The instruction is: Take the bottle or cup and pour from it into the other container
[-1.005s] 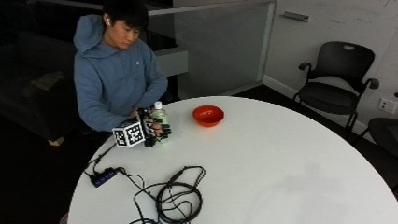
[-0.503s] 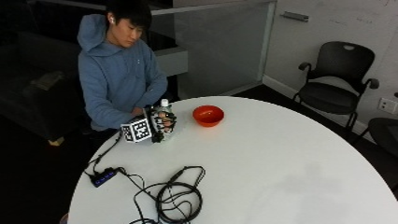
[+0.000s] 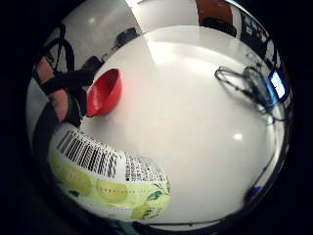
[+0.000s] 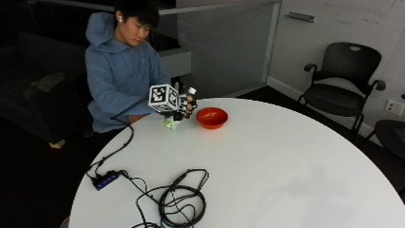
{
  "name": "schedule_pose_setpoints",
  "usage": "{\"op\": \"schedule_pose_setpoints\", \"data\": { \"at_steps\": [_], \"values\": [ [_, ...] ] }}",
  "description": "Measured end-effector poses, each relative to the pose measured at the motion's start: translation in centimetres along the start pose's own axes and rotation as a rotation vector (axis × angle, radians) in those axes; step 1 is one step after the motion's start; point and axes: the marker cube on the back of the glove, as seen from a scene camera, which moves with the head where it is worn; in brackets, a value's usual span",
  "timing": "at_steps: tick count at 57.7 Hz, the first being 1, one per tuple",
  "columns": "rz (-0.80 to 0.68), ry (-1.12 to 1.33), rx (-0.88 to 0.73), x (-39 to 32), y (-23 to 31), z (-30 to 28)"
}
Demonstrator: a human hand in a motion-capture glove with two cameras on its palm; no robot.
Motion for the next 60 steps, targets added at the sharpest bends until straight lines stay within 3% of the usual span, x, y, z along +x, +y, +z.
{"op": "schedule_pose_setpoints", "data": {
  "at_steps": [18, 27, 35, 41, 48, 54, 60],
  "values": [
    [0.124, 0.525, -0.502, -4.1, -5.8, 1.4],
    [0.262, 0.817, -0.716, -5.4, -7.4, 3.9],
    [0.183, 1.176, -0.892, -5.4, -8.3, 4.9],
    [0.292, 1.143, -0.896, -7.7, -8.7, 8.4],
    [0.298, 1.271, -0.961, -7.9, -9.2, 8.9],
    [0.276, 0.982, -1.022, -9.7, -9.2, 10.4],
    [0.355, 1.154, -0.97, -8.6, -9.5, 9.9]
  ]
}}
